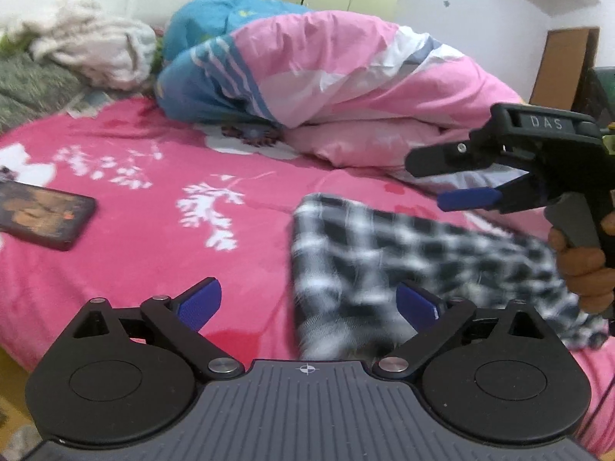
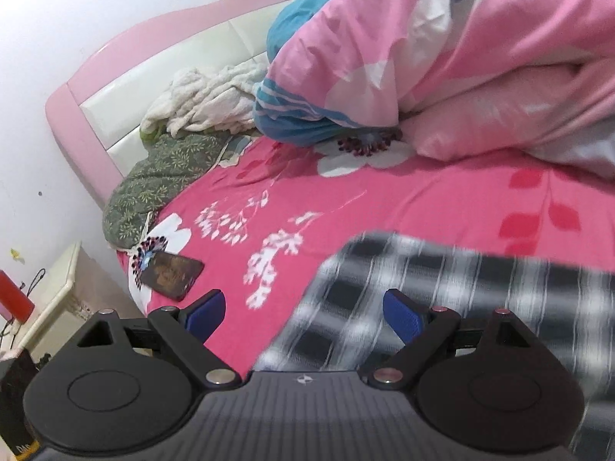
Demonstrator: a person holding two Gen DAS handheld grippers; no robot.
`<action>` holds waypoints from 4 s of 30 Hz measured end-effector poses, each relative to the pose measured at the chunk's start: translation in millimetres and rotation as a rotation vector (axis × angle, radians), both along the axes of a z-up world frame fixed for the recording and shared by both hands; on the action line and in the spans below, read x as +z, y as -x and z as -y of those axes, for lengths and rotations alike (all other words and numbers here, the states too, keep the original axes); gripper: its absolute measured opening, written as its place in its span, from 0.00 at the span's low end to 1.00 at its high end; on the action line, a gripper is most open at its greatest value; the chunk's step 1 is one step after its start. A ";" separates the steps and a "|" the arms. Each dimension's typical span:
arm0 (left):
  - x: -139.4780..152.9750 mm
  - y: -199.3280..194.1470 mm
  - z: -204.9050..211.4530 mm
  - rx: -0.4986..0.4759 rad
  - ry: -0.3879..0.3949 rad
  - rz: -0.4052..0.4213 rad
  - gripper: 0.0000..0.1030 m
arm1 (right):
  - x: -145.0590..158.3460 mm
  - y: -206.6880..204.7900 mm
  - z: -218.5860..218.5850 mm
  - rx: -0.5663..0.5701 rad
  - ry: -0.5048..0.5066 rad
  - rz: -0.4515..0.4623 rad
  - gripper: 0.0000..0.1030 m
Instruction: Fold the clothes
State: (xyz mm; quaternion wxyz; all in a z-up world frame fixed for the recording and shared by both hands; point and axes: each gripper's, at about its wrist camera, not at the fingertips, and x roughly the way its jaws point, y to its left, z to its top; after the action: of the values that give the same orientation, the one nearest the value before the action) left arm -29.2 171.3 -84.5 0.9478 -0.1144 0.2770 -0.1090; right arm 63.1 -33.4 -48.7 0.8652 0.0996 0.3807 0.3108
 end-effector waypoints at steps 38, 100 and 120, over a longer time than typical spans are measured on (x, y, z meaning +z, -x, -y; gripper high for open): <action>-22.7 -15.3 58.3 -0.460 -0.079 0.211 0.05 | -73.4 -50.2 44.2 -0.237 0.019 -0.246 0.26; -8.6 33.7 111.9 -0.662 -0.249 0.266 0.09 | -1.7 38.1 143.3 -0.439 0.273 0.075 0.34; -9.8 32.3 98.4 -0.709 -0.129 0.275 0.09 | -50.3 -72.0 131.3 -0.328 0.223 -0.138 0.00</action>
State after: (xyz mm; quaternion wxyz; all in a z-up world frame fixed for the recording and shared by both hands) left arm -61.4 72.9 -94.4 0.8848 0.0641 0.1760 -0.4266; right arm 135.1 -164.7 -99.0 0.8818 0.0847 0.4497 0.1143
